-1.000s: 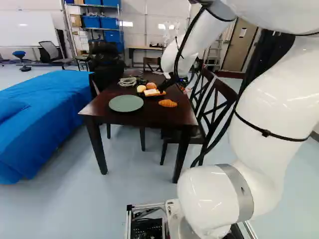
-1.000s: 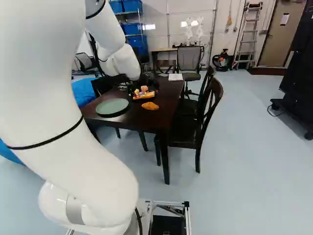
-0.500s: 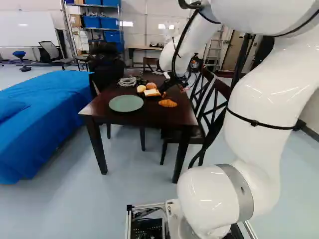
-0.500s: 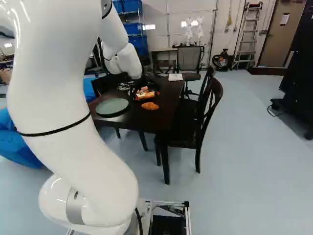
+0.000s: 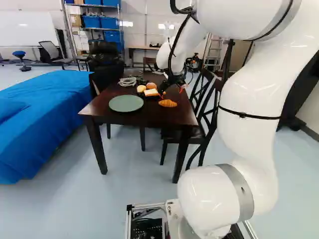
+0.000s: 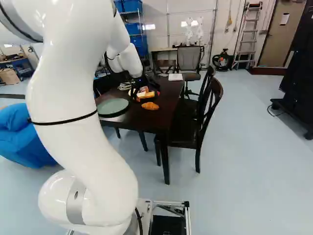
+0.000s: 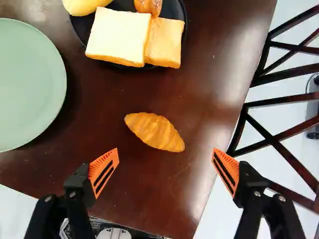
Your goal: Move the croissant to the empty plate
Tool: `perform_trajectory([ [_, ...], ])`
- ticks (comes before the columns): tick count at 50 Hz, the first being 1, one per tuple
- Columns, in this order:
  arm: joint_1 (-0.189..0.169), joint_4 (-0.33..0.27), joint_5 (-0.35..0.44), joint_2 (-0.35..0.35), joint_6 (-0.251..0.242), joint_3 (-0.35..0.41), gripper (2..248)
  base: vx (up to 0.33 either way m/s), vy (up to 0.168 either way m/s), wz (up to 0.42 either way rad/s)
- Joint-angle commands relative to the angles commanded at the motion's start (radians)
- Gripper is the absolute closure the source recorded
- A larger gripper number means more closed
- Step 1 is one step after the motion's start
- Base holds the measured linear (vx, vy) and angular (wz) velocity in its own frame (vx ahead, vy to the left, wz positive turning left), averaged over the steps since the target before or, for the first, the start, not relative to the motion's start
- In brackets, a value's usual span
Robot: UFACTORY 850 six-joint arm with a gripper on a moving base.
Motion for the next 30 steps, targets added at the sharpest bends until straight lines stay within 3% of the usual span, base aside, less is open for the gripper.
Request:
perform_trajectory([
  [30,-0.006,-0.003,-0.037,-0.077,-0.312,-0.094,3,0.000,0.000,0.000],
])
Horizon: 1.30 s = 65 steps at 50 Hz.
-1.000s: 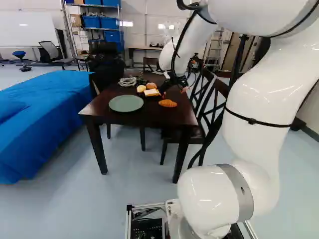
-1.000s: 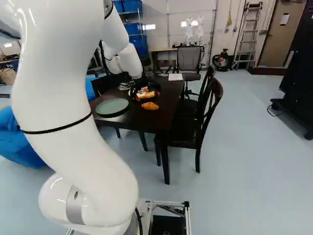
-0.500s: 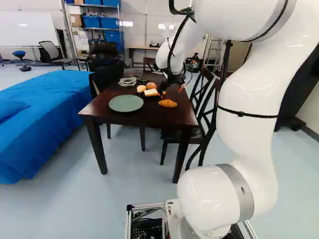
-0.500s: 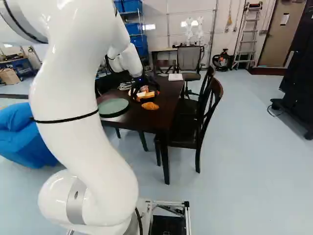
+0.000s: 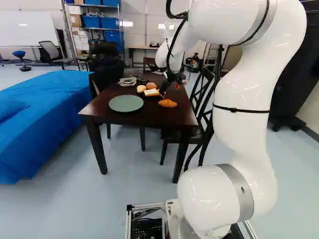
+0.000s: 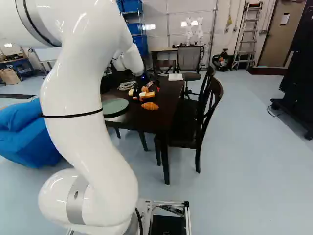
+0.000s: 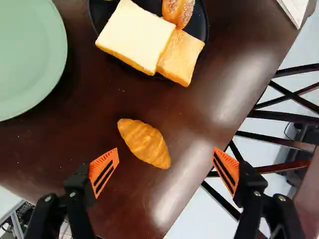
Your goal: Move the croissant to the empty plate
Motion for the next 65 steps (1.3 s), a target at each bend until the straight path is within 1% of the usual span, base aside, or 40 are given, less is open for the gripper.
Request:
perform_trajectory([
  [19,0.001,0.000,-0.057,-0.001,-0.199,-0.001,3,0.000,0.000,0.000],
  [31,0.010,0.000,-0.101,-0.015,-0.326,-0.019,3,0.000,0.000,0.000],
  [45,0.025,0.000,-0.170,-0.052,-0.475,-0.068,3,0.000,0.000,0.000],
  [58,0.026,0.000,-0.237,-0.094,-0.609,-0.124,3,0.000,0.000,0.000],
  [65,0.025,0.000,-0.274,-0.117,-0.609,-0.155,3,0.000,0.000,0.000],
])
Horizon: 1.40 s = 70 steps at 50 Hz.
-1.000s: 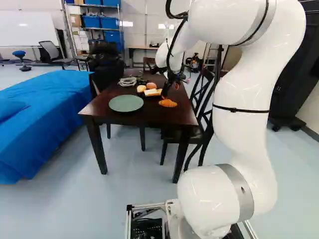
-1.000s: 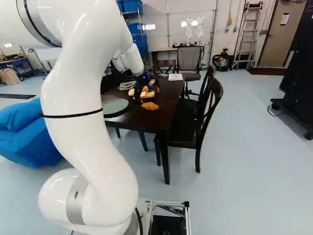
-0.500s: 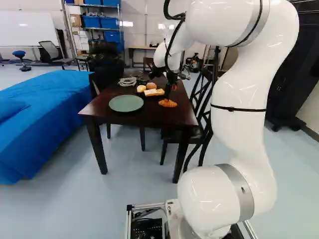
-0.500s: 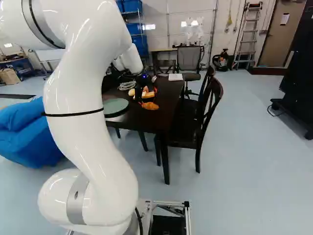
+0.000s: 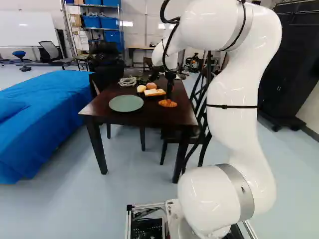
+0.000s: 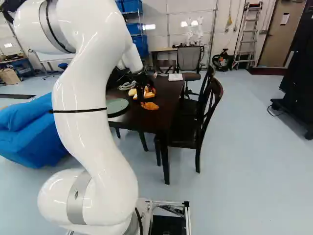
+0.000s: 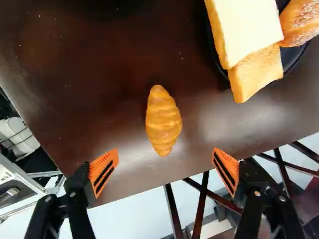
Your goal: Move the croissant to the empty plate
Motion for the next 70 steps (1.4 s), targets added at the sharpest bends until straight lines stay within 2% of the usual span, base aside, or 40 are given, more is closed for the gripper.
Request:
perform_trajectory([
  [13,0.002,0.000,-0.060,-0.045,0.000,-0.063,3,0.000,0.000,0.000],
  [27,0.008,0.000,-0.120,-0.053,0.000,-0.075,3,0.000,0.000,0.000],
  [40,0.020,0.003,-0.122,-0.093,0.000,-0.101,3,0.000,0.000,0.000],
  [57,0.027,0.036,-0.118,-0.148,0.000,-0.124,3,0.000,0.000,0.000],
  [70,0.027,0.036,-0.118,-0.148,0.000,-0.124,3,0.000,0.000,0.000],
])
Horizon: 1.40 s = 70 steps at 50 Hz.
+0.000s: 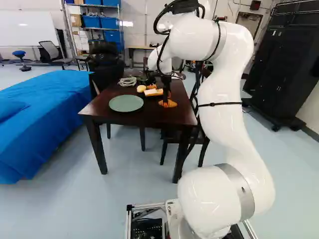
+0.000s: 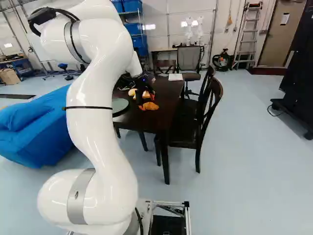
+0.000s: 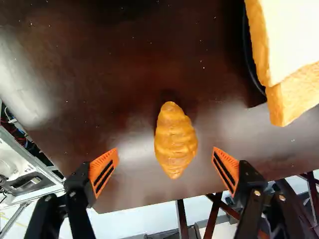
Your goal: Move the croissant to the empty plate
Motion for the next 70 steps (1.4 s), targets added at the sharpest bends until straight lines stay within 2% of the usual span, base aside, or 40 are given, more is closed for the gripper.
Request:
perform_trajectory([
  [35,0.000,0.000,0.000,0.000,0.000,0.000,3,0.000,0.000,0.000],
  [40,0.000,0.000,0.000,0.000,0.000,0.000,9,0.000,0.000,0.000],
  [41,0.000,0.000,0.000,0.000,0.000,0.000,23,0.000,0.000,0.000],
  [45,0.000,0.000,0.001,0.000,0.000,0.000,23,0.000,0.000,0.000],
  [46,0.000,0.000,0.002,0.000,0.000,0.000,35,0.000,0.000,0.000],
  [51,0.000,0.000,0.010,0.000,0.000,0.000,35,0.000,0.000,0.000],
  [52,0.000,0.000,0.012,0.000,0.000,0.000,47,0.000,0.000,0.000],
  [56,0.000,0.000,0.017,0.000,0.000,0.000,47,0.000,0.000,0.000],
  [57,0.000,0.000,0.017,0.000,0.000,0.000,59,0.000,0.000,0.000],
  [61,0.000,0.000,0.017,0.000,0.000,0.000,59,0.000,0.000,0.000],
  [62,0.000,0.000,0.017,0.000,0.000,0.000,71,0.000,0.000,0.000],
  [66,0.000,0.000,0.017,0.000,0.000,0.000,71,0.000,0.000,0.000],
  [67,0.000,0.000,0.017,0.000,0.000,0.000,84,0.000,0.000,0.000],
  [70,0.000,0.000,0.017,0.000,0.000,0.000,84,0.000,0.000,0.000],
])
